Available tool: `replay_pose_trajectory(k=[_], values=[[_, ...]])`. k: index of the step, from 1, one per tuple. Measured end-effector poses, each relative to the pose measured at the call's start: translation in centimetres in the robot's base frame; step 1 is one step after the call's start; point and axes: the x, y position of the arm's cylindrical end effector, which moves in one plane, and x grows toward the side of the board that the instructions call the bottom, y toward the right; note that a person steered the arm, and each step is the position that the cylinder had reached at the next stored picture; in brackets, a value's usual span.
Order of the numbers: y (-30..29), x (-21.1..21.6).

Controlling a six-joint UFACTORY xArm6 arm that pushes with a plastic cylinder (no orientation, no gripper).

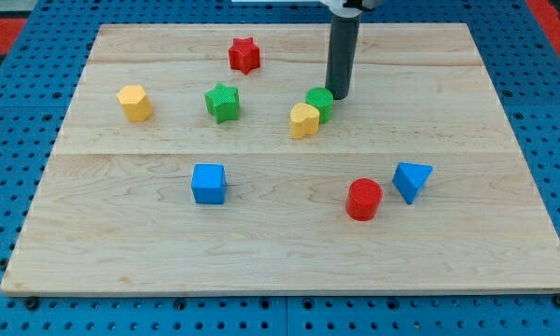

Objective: Move your arm towards the red circle

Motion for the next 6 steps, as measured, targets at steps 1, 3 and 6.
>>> replay_pose_trajectory(k=[1,3,6], values=[[6.8,2.1],[13.7,8.1],[12.4,17.1]])
